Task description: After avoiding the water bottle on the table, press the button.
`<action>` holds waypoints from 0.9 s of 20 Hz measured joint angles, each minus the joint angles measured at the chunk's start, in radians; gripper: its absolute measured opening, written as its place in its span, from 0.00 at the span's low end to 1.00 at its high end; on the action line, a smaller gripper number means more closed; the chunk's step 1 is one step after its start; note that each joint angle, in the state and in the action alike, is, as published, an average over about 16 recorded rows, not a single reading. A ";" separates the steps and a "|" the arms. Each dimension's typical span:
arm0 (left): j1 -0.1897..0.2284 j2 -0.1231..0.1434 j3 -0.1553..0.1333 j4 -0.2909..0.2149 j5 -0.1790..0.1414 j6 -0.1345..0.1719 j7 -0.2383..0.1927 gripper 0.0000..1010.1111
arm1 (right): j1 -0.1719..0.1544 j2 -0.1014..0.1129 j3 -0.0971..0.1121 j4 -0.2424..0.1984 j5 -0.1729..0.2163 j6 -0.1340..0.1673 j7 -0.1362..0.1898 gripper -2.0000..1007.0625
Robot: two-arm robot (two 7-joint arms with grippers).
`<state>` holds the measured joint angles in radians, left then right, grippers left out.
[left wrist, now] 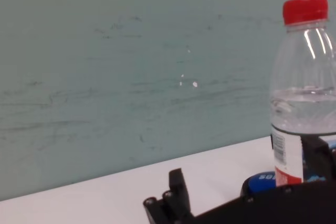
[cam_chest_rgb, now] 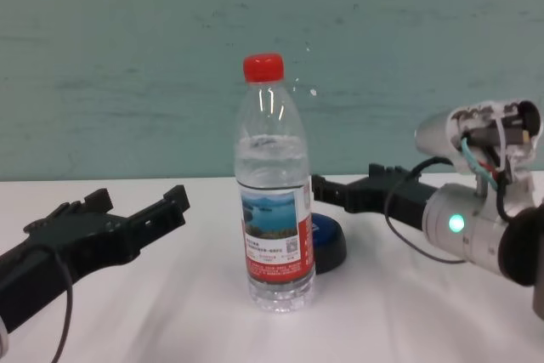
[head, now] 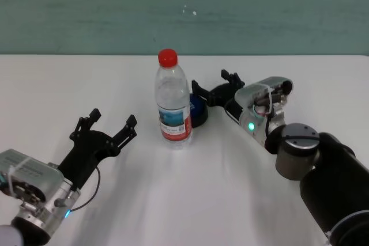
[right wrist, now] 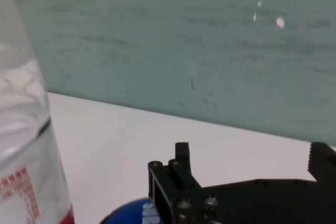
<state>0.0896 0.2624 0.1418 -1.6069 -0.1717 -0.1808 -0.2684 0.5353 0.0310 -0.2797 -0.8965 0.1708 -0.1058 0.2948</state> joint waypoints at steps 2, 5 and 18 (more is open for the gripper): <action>0.000 0.000 0.000 0.000 0.000 0.000 0.000 1.00 | -0.011 0.005 0.000 -0.027 0.000 0.002 -0.004 1.00; 0.000 0.000 0.000 0.000 0.000 0.000 0.000 1.00 | -0.026 0.013 0.000 -0.063 -0.003 0.006 -0.011 1.00; 0.000 0.000 0.000 0.000 0.000 0.000 0.000 1.00 | -0.120 0.053 0.011 -0.240 -0.004 0.044 -0.043 1.00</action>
<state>0.0896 0.2624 0.1418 -1.6069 -0.1717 -0.1808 -0.2683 0.4151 0.0838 -0.2690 -1.1368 0.1667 -0.0619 0.2518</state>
